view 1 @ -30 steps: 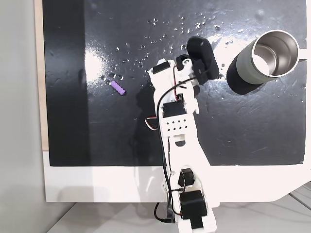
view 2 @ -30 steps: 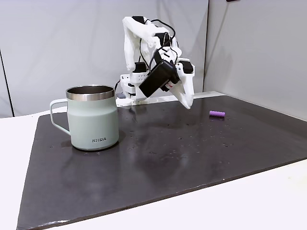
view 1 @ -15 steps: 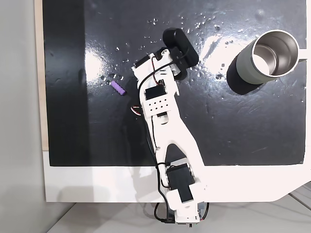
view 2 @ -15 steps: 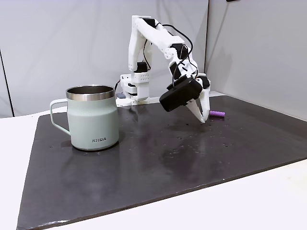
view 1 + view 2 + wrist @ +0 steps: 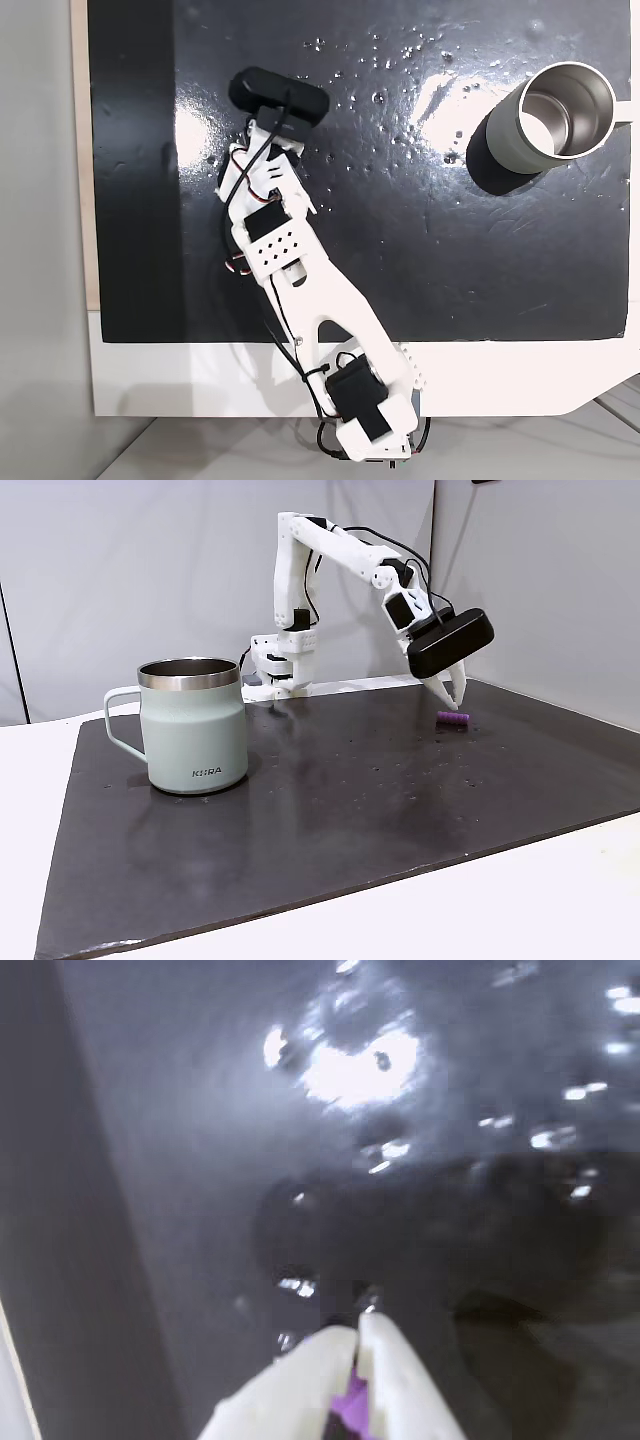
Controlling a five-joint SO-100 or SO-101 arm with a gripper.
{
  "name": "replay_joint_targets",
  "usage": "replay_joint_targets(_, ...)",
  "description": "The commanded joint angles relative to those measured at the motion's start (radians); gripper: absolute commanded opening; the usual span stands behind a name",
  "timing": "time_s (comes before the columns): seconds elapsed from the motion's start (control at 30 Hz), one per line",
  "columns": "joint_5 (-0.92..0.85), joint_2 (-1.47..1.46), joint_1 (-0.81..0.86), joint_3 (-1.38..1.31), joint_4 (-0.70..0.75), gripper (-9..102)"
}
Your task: Grasp a pengrip and put it in the cup.
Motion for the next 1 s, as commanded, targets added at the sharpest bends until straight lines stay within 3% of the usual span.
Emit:
replay_joint_targets(0.0, -0.109, 0.072, -0.037, -0.005, 0.015, 1)
replay_joint_targets(0.33, -0.342, 0.123, -0.084, 0.015, 0.075, 2)
replay_joint_targets(0.97, -0.670, 0.087, -0.115, -0.003, 0.196, 23)
